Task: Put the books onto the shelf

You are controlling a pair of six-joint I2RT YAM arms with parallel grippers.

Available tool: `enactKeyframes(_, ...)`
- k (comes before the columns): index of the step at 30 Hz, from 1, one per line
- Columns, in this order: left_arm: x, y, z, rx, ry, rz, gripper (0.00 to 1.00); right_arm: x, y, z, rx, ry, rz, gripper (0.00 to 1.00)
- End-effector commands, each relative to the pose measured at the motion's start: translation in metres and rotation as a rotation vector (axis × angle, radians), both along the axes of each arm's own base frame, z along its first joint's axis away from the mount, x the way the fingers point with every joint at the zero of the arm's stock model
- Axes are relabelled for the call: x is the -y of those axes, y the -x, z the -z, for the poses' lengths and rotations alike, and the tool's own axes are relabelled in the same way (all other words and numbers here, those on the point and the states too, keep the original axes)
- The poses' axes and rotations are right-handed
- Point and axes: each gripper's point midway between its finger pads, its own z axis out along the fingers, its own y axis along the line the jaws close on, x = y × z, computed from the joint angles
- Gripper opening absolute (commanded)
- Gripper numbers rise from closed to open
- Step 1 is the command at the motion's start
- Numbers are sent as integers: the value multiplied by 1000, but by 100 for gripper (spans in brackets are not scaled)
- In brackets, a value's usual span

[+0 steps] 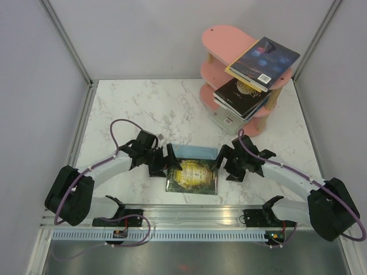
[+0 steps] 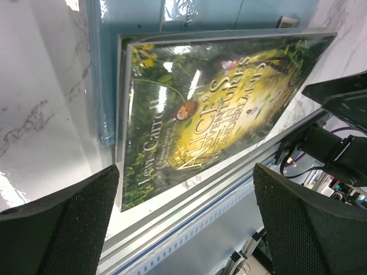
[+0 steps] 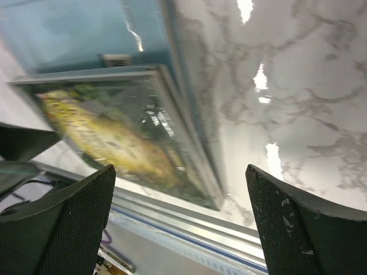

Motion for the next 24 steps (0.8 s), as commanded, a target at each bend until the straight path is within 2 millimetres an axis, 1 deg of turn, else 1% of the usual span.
enactKeyframes(1, -2, 4, 4, -10, -9, 39, 100, 20, 18, 31, -70, 107, -20, 97)
enactKeyframes(2, -3, 8, 9, -21, -15, 43, 100, 24, 24, 39, -89, 121, -23, 97)
enactKeyframes(4, -4, 10, 14, -30, -14, 49, 100, 19, 25, 42, -80, 90, -34, 97)
enactKeyframes(5, -5, 14, 18, -41, -16, 51, 100, 19, 30, 48, -95, 75, -32, 97)
enactKeyframes(6, -2, 13, 18, -33, 2, 53, 100, 12, 25, 47, -65, 33, -32, 97)
enactKeyframes(7, -1, 13, 20, -40, 14, 46, 100, 8, 24, 46, -52, 1, -32, 97)
enactKeyframes(8, -1, 19, 25, -58, 24, 44, 100, 5, 33, 50, -74, -39, -42, 97)
enactKeyframes(9, 3, 21, 23, -62, 59, 53, 100, -5, 24, 43, -29, -102, -31, 96)
enactKeyframes(10, 9, 17, 21, -48, 98, 44, 100, -9, 23, 40, -14, -137, -32, 96)
enactKeyframes(11, 9, 21, 25, -57, 115, 44, 100, -10, 28, 43, -20, -161, -37, 96)
enactKeyframes(12, 12, 24, 24, -69, 141, 44, 100, -16, 22, 37, 17, -203, -35, 96)
enactKeyframes(13, 17, 21, 21, -41, 170, 55, 100, -17, 22, 37, 23, -219, -35, 95)
enactKeyframes(14, 18, 25, 23, -57, 173, 66, 100, -20, 21, 36, 45, -241, -41, 95)
enactKeyframes(16, 28, 21, 17, -5, 211, 102, 100, -23, 23, 36, 38, -276, -43, 91)
enactKeyframes(17, 31, 22, 16, -2, 222, 114, 100, -22, 27, 39, 31, -286, -40, 88)
enactKeyframes(18, 35, 23, 11, 0, 251, 121, 99, -25, 25, 36, 47, -304, -42, 78)
enactKeyframes(20, 42, 21, 2, 22, 286, 132, 98, -24, 24, 36, 47, -305, -36, 64)
enactKeyframes(21, 43, 20, -1, 22, 294, 122, 98, -24, 25, 36, 45, -301, -37, 56)
enactKeyframes(22, 43, 19, -4, 29, 298, 117, 98, -24, 24, 31, 65, -305, -40, 52)
enactKeyframes(23, 43, 18, -6, 35, 301, 109, 98, -22, 25, 31, 61, -288, -42, 49)
enactKeyframes(24, 43, 17, -12, 47, 309, 98, 98, -21, 24, 28, 72, -281, -48, 41)
